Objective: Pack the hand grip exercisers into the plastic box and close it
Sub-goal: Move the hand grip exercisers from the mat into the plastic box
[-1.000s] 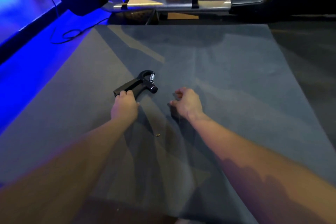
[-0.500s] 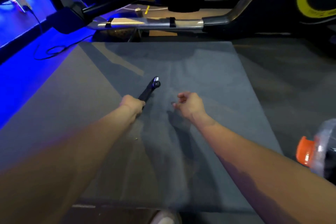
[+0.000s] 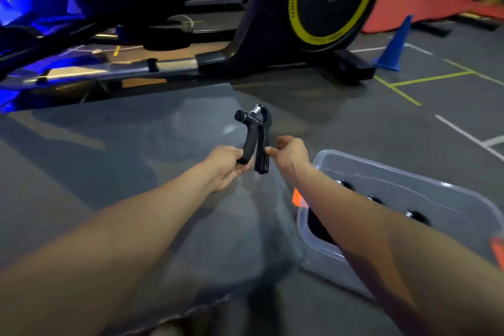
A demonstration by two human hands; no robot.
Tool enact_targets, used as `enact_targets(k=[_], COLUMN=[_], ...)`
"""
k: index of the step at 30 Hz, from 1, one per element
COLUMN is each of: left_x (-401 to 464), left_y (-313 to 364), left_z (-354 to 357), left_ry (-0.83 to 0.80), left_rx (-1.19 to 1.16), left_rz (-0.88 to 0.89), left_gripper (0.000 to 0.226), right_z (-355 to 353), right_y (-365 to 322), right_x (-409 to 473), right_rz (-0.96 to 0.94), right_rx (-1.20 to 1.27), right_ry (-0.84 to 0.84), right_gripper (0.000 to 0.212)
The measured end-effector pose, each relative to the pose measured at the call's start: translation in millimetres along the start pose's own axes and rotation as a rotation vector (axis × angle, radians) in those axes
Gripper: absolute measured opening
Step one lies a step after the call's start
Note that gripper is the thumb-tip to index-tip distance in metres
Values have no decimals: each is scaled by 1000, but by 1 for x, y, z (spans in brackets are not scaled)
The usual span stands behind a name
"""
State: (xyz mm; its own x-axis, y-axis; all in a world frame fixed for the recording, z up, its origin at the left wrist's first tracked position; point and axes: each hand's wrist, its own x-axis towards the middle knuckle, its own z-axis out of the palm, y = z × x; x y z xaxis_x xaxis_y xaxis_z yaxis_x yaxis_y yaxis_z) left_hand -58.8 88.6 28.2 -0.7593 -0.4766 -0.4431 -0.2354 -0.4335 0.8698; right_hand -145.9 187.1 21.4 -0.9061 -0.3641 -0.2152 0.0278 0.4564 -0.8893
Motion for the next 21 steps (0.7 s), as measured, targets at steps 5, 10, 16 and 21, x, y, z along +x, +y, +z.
enact_targets(k=[5, 10, 16, 21], left_x=[-4, -9, -12, -1], left_y=[-17, -38, -68, -92], left_z=[64, 112, 165, 195], left_ry=[-143, -275, -381, -273], left_rx=[77, 163, 248, 969], left_rz=[-46, -80, -162, 166], left_gripper=[33, 33, 31, 19], right_z=[-58, -110, -158, -189], right_y=[26, 52, 89, 123], right_x=[-4, -8, -7, -15], right_rz=[67, 128, 239, 356], right_rx=[33, -46, -169, -231], right_ry=[68, 130, 244, 293], right_gripper=[30, 27, 9, 11])
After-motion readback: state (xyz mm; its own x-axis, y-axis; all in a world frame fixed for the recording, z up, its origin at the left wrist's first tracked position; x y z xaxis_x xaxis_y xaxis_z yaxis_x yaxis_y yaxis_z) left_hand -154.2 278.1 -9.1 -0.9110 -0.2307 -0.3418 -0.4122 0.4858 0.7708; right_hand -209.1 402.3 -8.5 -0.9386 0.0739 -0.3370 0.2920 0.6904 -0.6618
